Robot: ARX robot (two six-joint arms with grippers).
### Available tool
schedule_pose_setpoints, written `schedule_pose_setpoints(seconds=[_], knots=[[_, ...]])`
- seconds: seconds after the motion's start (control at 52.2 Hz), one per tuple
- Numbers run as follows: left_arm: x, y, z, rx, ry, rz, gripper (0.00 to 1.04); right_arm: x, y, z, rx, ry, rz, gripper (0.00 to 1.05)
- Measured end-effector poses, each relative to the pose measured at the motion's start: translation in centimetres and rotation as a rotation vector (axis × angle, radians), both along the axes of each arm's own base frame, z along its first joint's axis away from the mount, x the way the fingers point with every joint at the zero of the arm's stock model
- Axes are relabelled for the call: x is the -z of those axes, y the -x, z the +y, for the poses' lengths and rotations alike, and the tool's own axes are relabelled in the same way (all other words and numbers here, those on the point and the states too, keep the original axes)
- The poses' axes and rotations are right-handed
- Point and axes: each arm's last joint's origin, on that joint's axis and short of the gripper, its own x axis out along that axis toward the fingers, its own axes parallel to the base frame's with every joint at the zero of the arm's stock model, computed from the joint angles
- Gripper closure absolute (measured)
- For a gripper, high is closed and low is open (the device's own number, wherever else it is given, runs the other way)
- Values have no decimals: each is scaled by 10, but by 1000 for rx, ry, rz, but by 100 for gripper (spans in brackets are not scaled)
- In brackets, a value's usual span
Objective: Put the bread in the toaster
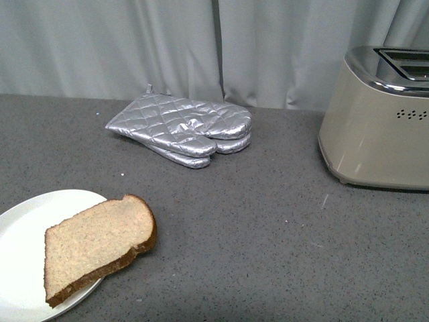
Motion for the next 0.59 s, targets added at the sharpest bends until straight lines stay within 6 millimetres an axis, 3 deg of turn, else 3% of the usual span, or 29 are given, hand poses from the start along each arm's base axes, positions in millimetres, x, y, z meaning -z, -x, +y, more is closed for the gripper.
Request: schedule_pose_setpoints(seconds=[0.593], knots=[[0,0,0,0,0,0,7,0,0,0,0,0,0,9]])
